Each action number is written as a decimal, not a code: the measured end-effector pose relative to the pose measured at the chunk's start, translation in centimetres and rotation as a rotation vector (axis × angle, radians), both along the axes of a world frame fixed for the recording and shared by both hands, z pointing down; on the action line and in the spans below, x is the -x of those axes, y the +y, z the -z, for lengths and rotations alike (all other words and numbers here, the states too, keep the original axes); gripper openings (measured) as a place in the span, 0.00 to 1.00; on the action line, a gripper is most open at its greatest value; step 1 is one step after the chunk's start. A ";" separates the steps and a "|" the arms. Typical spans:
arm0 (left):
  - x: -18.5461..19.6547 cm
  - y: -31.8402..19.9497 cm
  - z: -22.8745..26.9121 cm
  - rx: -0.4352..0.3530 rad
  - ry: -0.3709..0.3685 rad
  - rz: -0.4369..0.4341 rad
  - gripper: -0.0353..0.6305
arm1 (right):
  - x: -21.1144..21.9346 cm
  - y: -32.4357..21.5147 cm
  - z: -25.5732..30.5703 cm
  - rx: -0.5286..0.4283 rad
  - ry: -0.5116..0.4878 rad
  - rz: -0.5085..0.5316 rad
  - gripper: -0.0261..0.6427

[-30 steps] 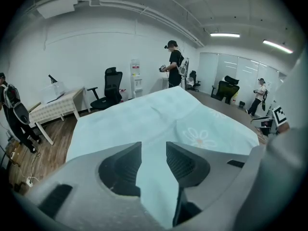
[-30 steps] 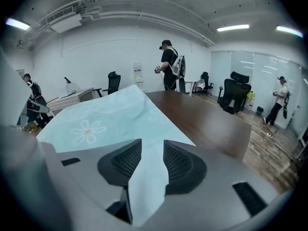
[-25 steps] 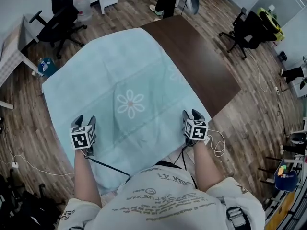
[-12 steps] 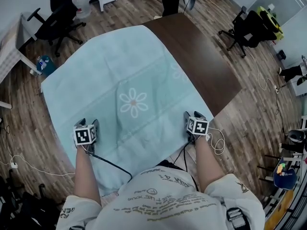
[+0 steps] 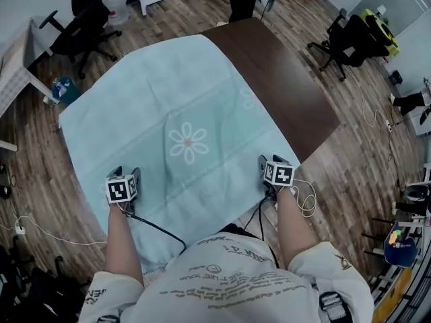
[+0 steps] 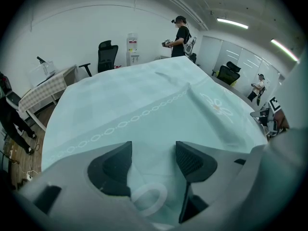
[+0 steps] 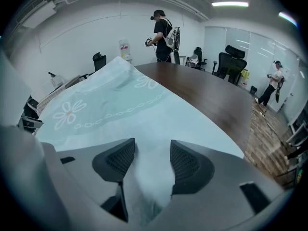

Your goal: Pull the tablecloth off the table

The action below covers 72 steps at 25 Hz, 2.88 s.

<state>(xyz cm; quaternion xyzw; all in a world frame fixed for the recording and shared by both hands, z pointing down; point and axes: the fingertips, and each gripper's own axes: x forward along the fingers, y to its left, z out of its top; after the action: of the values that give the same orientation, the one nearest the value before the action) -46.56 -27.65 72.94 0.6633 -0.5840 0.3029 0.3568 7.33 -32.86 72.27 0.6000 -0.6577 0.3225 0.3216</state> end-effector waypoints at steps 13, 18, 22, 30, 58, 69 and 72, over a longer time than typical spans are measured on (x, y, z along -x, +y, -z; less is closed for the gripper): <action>-0.8 0.4 0.0 0.003 -0.008 0.046 0.35 | 0.2 0.0 -0.2 0.080 0.007 0.033 0.35; -2.1 0.4 0.2 0.020 -0.005 0.051 0.19 | 0.4 0.1 -0.2 0.112 0.011 0.069 0.23; -3.3 0.7 0.2 0.022 -0.025 0.054 0.10 | 1.0 0.0 -0.4 0.123 0.033 0.107 0.20; -4.9 1.7 0.1 0.040 -0.011 0.063 0.09 | 1.4 -0.1 -0.4 0.145 0.032 0.142 0.10; -14.0 1.4 8.9 -0.166 0.056 0.000 0.07 | 5.4 2.4 6.2 -0.076 -0.179 0.267 0.06; -19.8 2.4 15.3 -0.315 0.076 -0.027 0.07 | 9.2 4.3 12.1 -0.192 -0.318 0.432 0.06; -22.5 3.1 16.9 -0.358 0.099 -0.057 0.07 | 10.3 4.6 14.1 -0.237 -0.351 0.477 0.06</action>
<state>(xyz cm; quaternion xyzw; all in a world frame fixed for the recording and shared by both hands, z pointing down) -24.10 -24.55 56.08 0.7466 -0.5911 0.1712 0.2529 -2.93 -28.31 58.14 0.3974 -0.8582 0.2578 0.1977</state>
